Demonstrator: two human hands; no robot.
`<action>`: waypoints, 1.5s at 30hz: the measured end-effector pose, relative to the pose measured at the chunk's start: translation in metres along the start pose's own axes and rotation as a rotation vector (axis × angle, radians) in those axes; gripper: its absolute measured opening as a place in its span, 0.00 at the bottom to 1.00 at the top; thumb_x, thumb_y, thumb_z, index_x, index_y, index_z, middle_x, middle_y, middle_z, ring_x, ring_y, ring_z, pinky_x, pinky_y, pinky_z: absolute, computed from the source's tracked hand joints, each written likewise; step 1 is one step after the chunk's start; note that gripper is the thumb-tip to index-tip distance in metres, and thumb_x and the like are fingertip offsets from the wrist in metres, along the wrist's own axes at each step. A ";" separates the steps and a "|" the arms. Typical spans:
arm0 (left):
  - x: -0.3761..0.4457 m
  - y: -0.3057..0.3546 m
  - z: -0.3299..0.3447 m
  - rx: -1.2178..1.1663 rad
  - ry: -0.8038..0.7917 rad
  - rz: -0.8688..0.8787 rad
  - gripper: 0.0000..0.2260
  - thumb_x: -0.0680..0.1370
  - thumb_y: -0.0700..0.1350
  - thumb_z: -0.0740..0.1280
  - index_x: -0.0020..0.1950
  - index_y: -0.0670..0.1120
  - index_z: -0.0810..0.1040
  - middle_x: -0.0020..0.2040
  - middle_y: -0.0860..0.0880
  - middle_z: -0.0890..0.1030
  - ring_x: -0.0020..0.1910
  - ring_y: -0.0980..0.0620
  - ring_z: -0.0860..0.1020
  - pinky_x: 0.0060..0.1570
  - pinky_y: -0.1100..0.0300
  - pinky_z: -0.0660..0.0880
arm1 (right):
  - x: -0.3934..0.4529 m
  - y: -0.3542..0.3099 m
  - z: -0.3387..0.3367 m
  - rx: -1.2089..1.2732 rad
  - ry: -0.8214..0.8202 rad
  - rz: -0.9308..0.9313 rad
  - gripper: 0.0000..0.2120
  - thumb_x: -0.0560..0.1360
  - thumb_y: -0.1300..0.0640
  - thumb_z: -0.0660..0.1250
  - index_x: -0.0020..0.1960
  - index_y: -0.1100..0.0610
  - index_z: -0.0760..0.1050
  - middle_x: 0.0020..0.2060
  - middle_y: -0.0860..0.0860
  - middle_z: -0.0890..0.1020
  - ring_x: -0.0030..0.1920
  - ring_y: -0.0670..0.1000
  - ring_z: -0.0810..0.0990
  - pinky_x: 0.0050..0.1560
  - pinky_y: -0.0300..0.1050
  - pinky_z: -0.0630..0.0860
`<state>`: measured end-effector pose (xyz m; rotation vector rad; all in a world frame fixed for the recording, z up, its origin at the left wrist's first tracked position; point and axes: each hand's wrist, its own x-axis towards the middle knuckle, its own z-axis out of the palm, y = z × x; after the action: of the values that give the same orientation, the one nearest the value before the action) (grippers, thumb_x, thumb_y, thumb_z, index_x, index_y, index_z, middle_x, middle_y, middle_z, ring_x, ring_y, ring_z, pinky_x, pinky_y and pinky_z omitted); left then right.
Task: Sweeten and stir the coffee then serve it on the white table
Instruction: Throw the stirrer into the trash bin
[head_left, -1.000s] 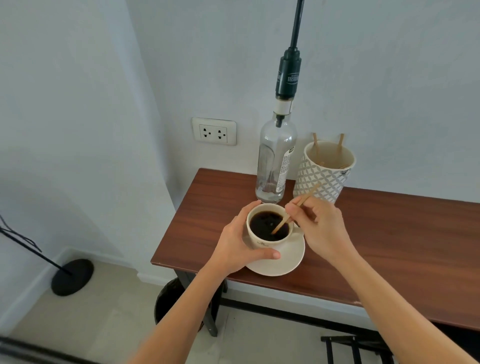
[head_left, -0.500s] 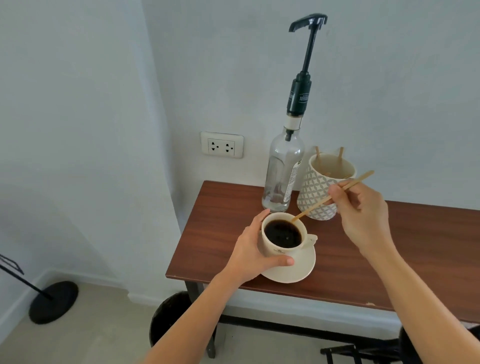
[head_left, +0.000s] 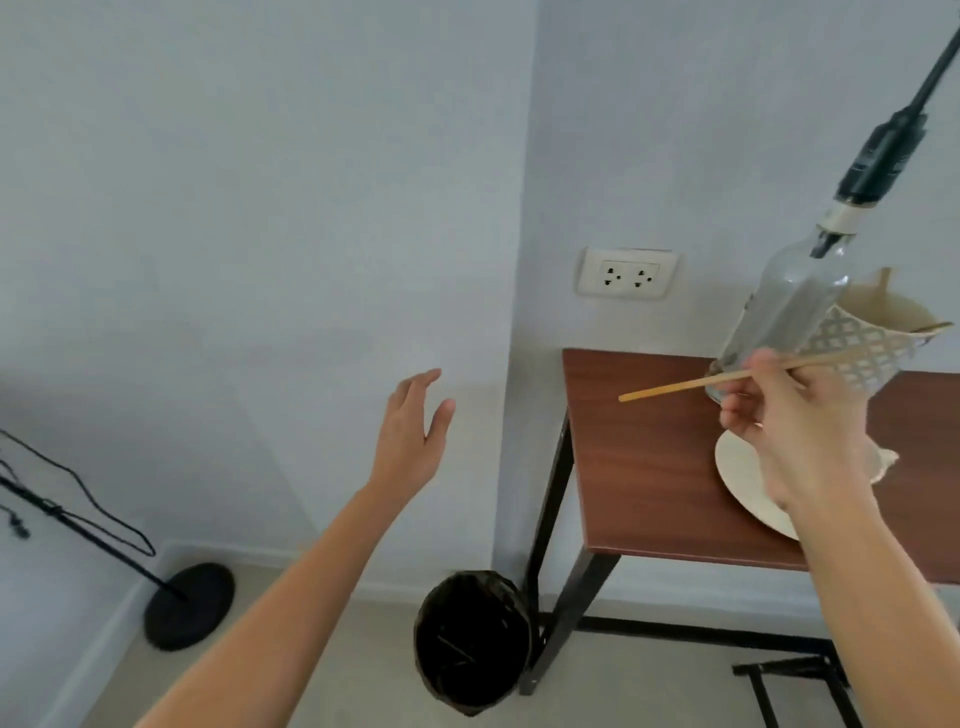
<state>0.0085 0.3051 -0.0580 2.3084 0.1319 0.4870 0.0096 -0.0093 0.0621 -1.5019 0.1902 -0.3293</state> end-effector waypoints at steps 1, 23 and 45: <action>0.004 -0.017 -0.006 0.038 -0.019 -0.011 0.19 0.85 0.44 0.62 0.75 0.40 0.71 0.71 0.41 0.74 0.72 0.41 0.72 0.69 0.54 0.67 | -0.011 0.012 0.017 -0.038 -0.005 -0.010 0.10 0.80 0.55 0.63 0.42 0.56 0.76 0.32 0.53 0.81 0.28 0.47 0.79 0.34 0.44 0.78; 0.047 -0.118 0.012 0.502 -0.183 0.114 0.31 0.85 0.47 0.60 0.84 0.49 0.48 0.84 0.38 0.40 0.83 0.35 0.41 0.75 0.28 0.49 | -0.108 0.256 0.140 -0.755 -0.436 -0.017 0.12 0.81 0.52 0.61 0.57 0.58 0.77 0.40 0.47 0.82 0.44 0.47 0.81 0.43 0.21 0.70; 0.006 0.084 0.046 -0.041 -0.190 0.140 0.28 0.84 0.49 0.63 0.82 0.44 0.60 0.85 0.42 0.51 0.84 0.42 0.45 0.81 0.39 0.49 | -0.058 0.060 0.000 -0.555 -0.109 -0.503 0.09 0.81 0.53 0.60 0.53 0.55 0.77 0.36 0.51 0.83 0.37 0.50 0.81 0.39 0.41 0.76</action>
<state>0.0268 0.2168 -0.0263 2.3191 -0.1311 0.3343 -0.0396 0.0119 -0.0026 -2.1097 -0.2087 -0.6294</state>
